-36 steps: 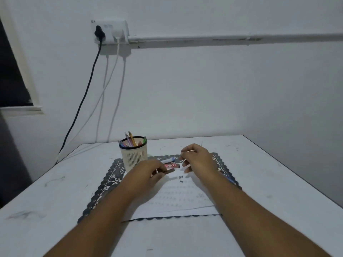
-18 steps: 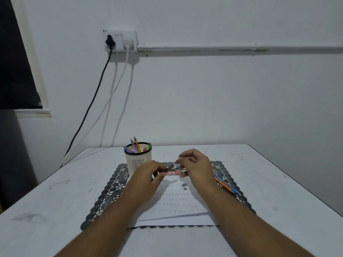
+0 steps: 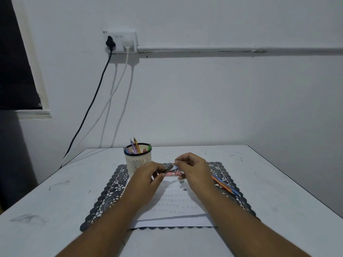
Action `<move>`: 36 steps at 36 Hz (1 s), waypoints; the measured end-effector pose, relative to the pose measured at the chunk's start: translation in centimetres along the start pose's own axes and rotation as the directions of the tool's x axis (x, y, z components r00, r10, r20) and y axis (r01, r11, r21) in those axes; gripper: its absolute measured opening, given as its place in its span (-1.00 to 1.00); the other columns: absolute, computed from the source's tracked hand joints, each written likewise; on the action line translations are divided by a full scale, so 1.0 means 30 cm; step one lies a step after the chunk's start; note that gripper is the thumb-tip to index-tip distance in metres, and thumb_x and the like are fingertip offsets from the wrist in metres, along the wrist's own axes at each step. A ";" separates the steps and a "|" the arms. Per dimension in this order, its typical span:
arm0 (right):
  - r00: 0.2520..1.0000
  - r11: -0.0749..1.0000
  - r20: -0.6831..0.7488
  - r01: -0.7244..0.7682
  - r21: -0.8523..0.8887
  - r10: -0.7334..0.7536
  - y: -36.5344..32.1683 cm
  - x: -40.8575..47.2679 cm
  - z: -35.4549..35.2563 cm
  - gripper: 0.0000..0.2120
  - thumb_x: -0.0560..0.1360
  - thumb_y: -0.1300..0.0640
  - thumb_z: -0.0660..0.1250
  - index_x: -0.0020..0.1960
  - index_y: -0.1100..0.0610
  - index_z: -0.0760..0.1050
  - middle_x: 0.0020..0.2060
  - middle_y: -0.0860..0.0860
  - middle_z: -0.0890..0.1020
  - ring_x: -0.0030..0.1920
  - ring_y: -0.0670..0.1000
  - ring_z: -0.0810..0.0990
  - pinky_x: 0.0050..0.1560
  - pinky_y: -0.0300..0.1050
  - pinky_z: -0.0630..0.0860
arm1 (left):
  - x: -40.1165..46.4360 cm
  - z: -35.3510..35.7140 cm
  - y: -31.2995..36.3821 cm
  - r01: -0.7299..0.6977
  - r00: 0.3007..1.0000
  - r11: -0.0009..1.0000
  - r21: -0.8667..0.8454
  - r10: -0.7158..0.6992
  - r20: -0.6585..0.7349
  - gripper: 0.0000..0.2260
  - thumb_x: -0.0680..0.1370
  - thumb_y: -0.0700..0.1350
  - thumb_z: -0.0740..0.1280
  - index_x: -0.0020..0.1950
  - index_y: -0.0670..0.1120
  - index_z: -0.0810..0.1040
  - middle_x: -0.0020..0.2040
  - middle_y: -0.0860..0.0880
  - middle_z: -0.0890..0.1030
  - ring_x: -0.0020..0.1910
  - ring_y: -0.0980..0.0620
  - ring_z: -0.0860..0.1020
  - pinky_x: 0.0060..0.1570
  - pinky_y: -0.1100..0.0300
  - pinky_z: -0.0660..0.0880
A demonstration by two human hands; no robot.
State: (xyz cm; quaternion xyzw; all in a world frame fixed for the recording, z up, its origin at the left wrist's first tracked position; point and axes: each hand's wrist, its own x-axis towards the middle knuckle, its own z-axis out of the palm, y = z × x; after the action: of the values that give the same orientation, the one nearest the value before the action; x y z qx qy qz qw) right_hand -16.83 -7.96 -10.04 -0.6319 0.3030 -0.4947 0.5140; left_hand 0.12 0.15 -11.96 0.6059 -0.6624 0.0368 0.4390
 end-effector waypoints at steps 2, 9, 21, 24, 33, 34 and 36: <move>1.000 1.000 0.004 0.000 -0.005 0.000 0.000 0.000 -0.002 -0.93 0.51 0.22 0.49 -0.13 0.08 0.69 -0.21 0.14 0.71 -0.32 0.12 0.63 -0.23 0.45 0.56 | 0.000 -0.001 -0.001 0.014 1.000 1.000 -0.012 -0.014 -0.010 -0.89 0.59 -0.15 0.43 0.07 0.04 0.66 -0.06 0.17 0.62 -0.07 0.13 0.58 -0.11 0.20 0.53; 0.999 1.000 0.033 -0.002 0.017 0.001 -0.017 0.002 -0.006 -0.92 0.52 0.29 0.47 -0.12 0.17 0.71 -0.22 0.09 0.72 -0.28 0.06 0.64 -0.13 0.17 0.66 | 0.002 -0.005 -0.004 0.016 1.000 1.000 -0.001 -0.016 -0.017 -0.89 0.59 -0.15 0.43 0.08 0.02 0.67 -0.06 0.17 0.61 -0.05 0.13 0.57 -0.10 0.18 0.54; 0.995 0.999 0.096 -0.033 -0.005 0.034 -0.011 0.016 -0.030 -0.92 0.57 0.26 0.43 -0.07 0.20 0.70 -0.14 0.14 0.74 -0.21 -0.03 0.64 -0.22 -0.05 0.64 | 0.000 -0.012 -0.011 -0.015 1.000 0.998 0.068 0.015 0.011 -0.87 0.60 -0.13 0.42 0.12 0.02 0.66 -0.04 0.20 0.59 -0.05 0.19 0.56 -0.14 0.37 0.42; 0.995 0.999 0.099 -0.033 0.001 0.032 -0.010 0.016 -0.031 -0.92 0.58 0.26 0.43 -0.06 0.20 0.70 -0.14 0.13 0.74 -0.21 -0.01 0.65 -0.23 -0.04 0.64 | 0.002 -0.017 -0.008 -0.017 1.000 0.997 0.077 0.017 0.006 -0.88 0.60 -0.13 0.42 0.12 0.02 0.65 -0.04 0.19 0.59 -0.06 0.19 0.55 -0.15 0.37 0.42; 0.995 1.000 0.099 -0.023 -0.016 0.025 -0.005 0.015 -0.026 -0.92 0.59 0.26 0.43 -0.06 0.21 0.69 -0.16 0.13 0.73 -0.24 -0.03 0.64 -0.25 -0.03 0.65 | -0.002 -0.017 -0.005 -0.013 1.000 0.997 0.074 0.012 0.017 -0.88 0.61 -0.11 0.41 0.13 0.05 0.65 -0.03 0.21 0.58 -0.05 0.19 0.55 -0.14 0.37 0.42; 0.995 1.000 0.095 -0.020 -0.021 0.022 -0.005 0.015 -0.026 -0.92 0.58 0.26 0.43 -0.06 0.21 0.70 -0.16 0.14 0.73 -0.25 -0.03 0.63 -0.24 -0.03 0.65 | -0.001 -0.017 -0.005 -0.014 1.000 0.997 0.074 0.012 0.019 -0.88 0.61 -0.10 0.41 0.13 0.05 0.65 -0.02 0.21 0.58 -0.05 0.19 0.55 -0.14 0.37 0.42; 0.996 0.999 0.089 -0.010 -0.036 0.013 -0.003 0.017 -0.027 -0.92 0.58 0.26 0.44 -0.07 0.20 0.70 -0.19 0.12 0.72 -0.27 -0.04 0.63 -0.24 -0.03 0.66 | -0.001 -0.017 -0.003 -0.016 1.000 0.997 0.075 0.015 0.020 -0.88 0.61 -0.10 0.41 0.13 0.04 0.65 -0.03 0.21 0.58 -0.04 0.19 0.55 -0.14 0.39 0.42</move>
State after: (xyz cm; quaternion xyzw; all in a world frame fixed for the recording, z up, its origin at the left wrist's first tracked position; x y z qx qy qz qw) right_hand -17.42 -8.68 -9.81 -0.6606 0.2920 -0.4577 0.5185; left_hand 0.46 0.43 -11.71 0.6171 -0.6695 0.0592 0.4092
